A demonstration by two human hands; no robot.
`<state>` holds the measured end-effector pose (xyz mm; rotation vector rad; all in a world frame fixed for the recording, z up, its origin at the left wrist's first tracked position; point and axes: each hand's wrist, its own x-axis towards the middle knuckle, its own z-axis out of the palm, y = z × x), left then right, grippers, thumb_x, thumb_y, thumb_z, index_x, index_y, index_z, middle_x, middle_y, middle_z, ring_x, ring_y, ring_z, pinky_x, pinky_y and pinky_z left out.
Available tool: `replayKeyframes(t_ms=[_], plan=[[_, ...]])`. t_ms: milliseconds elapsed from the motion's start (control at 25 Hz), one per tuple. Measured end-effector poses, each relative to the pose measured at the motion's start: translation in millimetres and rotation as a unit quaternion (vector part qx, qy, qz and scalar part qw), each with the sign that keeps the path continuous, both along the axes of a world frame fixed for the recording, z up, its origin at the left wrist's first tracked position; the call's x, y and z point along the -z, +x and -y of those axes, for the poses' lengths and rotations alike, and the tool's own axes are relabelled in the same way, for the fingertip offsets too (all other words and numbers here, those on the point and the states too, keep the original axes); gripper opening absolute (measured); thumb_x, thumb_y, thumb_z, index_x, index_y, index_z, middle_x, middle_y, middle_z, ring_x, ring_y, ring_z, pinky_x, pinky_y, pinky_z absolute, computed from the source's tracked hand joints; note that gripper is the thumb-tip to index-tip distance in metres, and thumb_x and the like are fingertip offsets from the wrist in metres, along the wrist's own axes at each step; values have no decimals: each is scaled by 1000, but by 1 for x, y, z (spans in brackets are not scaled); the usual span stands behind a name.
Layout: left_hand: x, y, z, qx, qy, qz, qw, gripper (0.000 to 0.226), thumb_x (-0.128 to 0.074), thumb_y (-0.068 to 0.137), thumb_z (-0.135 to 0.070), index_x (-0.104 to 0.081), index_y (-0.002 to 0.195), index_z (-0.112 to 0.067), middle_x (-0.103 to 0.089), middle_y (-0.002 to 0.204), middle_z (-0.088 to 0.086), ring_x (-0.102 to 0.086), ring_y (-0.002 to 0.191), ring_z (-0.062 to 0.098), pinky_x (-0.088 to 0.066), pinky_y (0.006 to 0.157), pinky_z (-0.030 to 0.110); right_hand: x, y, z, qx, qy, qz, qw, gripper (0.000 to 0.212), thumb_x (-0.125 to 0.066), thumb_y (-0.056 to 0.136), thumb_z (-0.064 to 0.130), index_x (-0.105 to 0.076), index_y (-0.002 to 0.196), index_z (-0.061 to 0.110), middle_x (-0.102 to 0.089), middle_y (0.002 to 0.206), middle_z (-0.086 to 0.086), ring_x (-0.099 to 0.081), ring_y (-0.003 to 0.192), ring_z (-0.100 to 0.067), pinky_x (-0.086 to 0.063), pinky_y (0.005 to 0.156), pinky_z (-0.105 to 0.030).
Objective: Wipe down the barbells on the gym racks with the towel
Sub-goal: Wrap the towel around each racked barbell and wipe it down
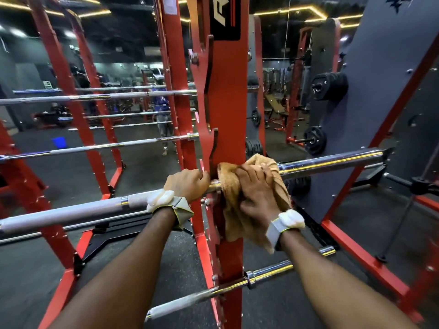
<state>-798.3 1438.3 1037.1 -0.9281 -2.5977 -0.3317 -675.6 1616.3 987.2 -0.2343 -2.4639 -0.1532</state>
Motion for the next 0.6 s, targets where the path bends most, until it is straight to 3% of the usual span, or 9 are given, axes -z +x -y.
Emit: replayKeyframes(t_ms=[80,160,320,440,520,600], plan=[[-1,1,-1,-8,13,10,1000,51,-31,98,-49,-65,86,-13,-69,98,11,-64,92,36,-44,72,35,3,-11,39,18,-15,11,1000,87,-69,50,24,-41,131,16,-48,132,-11,-45,123,-36,-11,116,-59],[-2,1,0,-11,14,17,1000,52,-31,98,-51,-65,89,-13,-69,102,12,-64,96,37,-47,78,37,8,-20,50,-25,21,2,999,88,-68,49,27,-40,132,15,-48,130,-10,-43,120,-33,-17,112,-58],[0,2,1,-3,15,11,1000,55,-30,98,-54,-65,87,-12,-69,99,12,-65,96,38,-49,79,38,-15,6,-18,-60,35,28,997,86,-64,54,30,-43,137,20,-50,134,-4,-46,124,-30,-20,112,-50],[-1,1,2,7,19,11,1000,54,-30,98,-53,-62,80,-13,-70,95,10,-66,91,36,-49,75,36,-13,0,8,-1,28,38,999,83,-64,51,29,-48,131,17,-52,128,-8,-52,117,-34,-23,109,-51],[-2,1,1,1,11,14,1000,51,-31,99,-50,-66,87,-15,-70,100,11,-65,95,36,-44,73,35,-1,-18,48,6,-10,11,1000,78,-60,54,31,-47,129,14,-52,127,-13,-50,118,-38,-26,108,-58],[-4,3,1,-2,-9,19,1000,51,-29,100,-49,-67,95,-15,-69,107,11,-64,101,36,-43,78,36,3,-18,49,-35,-3,19,999,79,-54,58,36,-39,133,15,-50,134,-12,-46,125,-36,-20,112,-56]])
